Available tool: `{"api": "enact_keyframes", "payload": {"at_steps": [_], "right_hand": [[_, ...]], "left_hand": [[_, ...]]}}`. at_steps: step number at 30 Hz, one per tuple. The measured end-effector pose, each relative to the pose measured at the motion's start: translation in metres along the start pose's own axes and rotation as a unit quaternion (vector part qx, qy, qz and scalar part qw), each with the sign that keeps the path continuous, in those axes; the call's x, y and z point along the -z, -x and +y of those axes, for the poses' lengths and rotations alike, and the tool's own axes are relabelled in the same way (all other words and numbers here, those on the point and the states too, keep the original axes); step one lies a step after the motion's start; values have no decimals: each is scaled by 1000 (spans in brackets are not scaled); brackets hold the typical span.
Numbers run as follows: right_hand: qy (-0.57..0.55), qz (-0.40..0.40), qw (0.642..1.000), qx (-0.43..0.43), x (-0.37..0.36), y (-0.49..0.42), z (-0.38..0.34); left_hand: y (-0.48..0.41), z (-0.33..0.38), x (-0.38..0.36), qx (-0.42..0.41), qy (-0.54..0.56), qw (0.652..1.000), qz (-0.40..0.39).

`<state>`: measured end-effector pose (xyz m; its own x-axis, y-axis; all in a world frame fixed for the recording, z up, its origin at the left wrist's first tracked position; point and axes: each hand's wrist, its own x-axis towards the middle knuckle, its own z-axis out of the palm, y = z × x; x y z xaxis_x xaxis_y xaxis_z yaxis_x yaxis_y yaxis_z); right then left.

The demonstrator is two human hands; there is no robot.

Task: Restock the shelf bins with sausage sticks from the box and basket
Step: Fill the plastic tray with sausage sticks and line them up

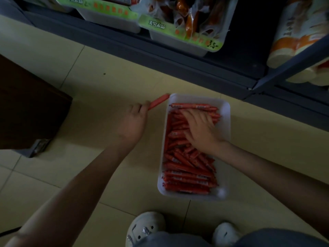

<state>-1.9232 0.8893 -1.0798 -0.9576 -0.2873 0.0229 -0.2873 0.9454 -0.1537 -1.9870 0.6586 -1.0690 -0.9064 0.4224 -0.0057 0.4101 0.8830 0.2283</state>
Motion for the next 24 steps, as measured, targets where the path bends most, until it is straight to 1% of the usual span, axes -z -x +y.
{"api": "enact_keyframes", "payload": {"at_steps": [2,3,4,5,6,9,10,11,12,13,14,15,16,17,18,19,20,21,23,24], "right_hand": [[1,0,998,-61,0,30,9],[15,-1,997,-74,0,43,14],[24,-3,996,-82,-1,55,19],[29,0,995,-92,-1,65,23],[27,3,994,-108,0,73,26],[-5,15,989,-145,5,89,24],[-34,14,990,-137,7,94,20],[-76,0,991,-109,8,99,14],[-124,-33,989,-69,9,104,7],[-168,-98,981,-26,8,109,0],[-176,-177,968,13,6,115,-8],[-145,-239,959,45,1,119,-14],[-99,-266,957,62,-4,122,-18],[-59,-275,957,68,-8,124,-21],[-31,-272,960,65,-10,124,-23],[-14,-263,963,65,-10,122,-25],[-8,-258,964,61,-9,121,-27],[-15,-258,964,53,-10,121,-28],[-54,-268,962,6,-9,121,-25],[-81,-268,959,-38,-9,120,-21]], "left_hand": [[-1,32,10,-71,53,994,70],[0,47,9,-118,59,988,82],[0,59,4,-168,44,982,73],[1,69,-4,-206,24,977,44],[2,79,-14,-227,5,974,2],[5,93,-36,-236,-64,962,-124],[8,94,-42,-237,-85,955,-157],[12,95,-44,-238,-99,950,-176],[18,96,-45,-242,-107,948,-176],[24,97,-44,-251,-101,948,-167],[30,95,-47,-271,-81,946,-161],[38,91,-50,-294,-68,938,-171],[47,86,-51,-320,-76,927,-179],[53,82,-49,-341,-104,914,-195],[57,78,-47,-356,-144,900,-206],[58,77,-45,-354,-191,886,-230],[60,77,-45,-339,-221,882,-240],[62,80,-42,-320,-228,882,-259],[62,83,-43,-328,-222,888,-235],[62,82,-46,-331,-215,894,-213]]}}
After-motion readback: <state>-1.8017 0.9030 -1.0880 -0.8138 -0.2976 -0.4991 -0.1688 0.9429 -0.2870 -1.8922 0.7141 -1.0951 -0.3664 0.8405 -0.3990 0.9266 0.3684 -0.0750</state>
